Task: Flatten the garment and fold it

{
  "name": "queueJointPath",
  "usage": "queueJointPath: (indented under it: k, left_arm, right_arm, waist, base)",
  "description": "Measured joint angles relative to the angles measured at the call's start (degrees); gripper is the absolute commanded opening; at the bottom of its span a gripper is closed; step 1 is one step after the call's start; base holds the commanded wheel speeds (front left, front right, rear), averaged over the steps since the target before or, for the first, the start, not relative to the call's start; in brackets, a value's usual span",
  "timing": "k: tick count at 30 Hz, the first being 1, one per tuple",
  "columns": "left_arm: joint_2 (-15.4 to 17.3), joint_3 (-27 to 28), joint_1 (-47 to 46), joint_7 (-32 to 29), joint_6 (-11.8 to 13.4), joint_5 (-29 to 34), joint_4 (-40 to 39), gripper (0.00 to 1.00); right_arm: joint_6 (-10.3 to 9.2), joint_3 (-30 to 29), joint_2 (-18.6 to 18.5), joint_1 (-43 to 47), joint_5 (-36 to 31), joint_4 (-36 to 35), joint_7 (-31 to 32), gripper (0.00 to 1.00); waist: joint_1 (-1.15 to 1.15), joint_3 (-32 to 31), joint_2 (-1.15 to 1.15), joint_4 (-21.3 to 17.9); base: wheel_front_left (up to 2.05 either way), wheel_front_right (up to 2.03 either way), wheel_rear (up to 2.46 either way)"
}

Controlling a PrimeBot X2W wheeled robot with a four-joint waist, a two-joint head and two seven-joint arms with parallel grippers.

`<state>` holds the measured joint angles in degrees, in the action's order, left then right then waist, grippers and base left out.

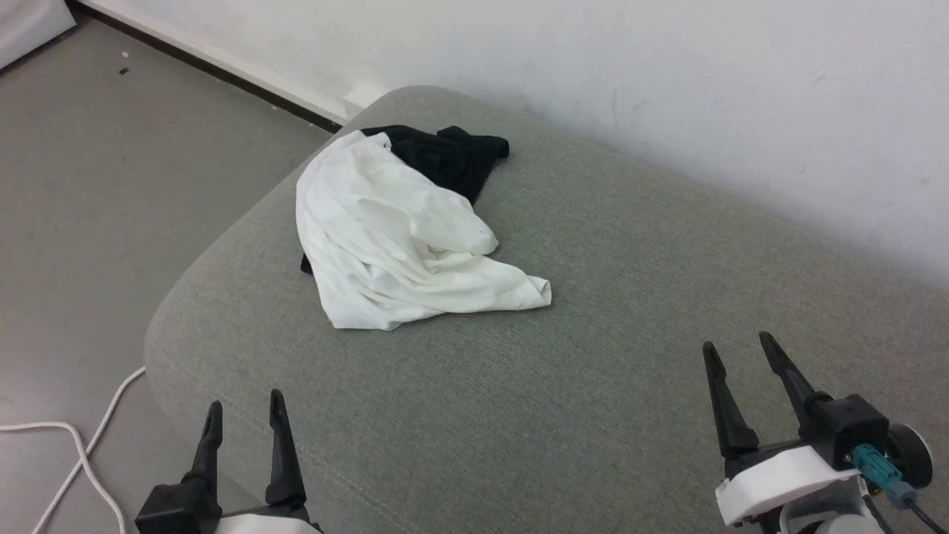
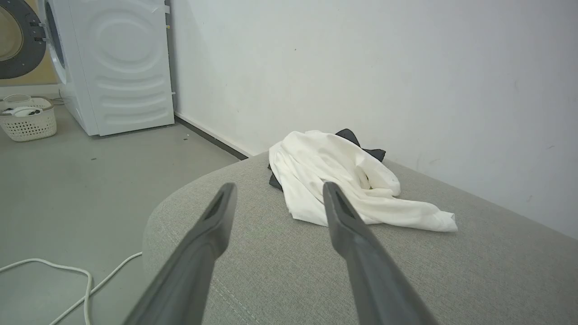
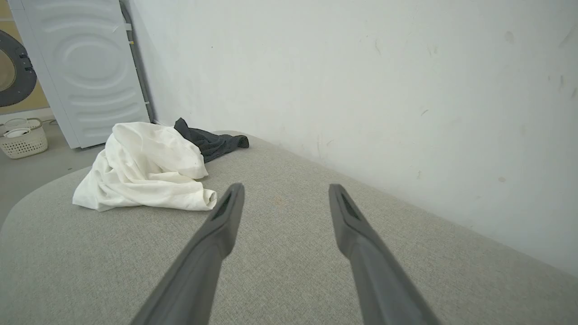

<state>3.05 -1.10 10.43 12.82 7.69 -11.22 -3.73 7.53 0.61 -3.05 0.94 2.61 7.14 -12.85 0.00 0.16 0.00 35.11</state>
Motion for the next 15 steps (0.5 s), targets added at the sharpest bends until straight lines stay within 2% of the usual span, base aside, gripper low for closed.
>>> queueJointPath:
  k: [15]
  left_arm:
    - [0.0, -0.2, 0.6, 1.9, 0.0, -1.4, 0.1, 1.00]
  right_arm:
    - [0.00, -0.6, 0.0, 0.0, 0.1, 0.3, -1.8, 1.00]
  waist:
    - [0.00, 0.4, 0.00, 4.0]
  base:
    - [0.00, 0.00, 0.00]
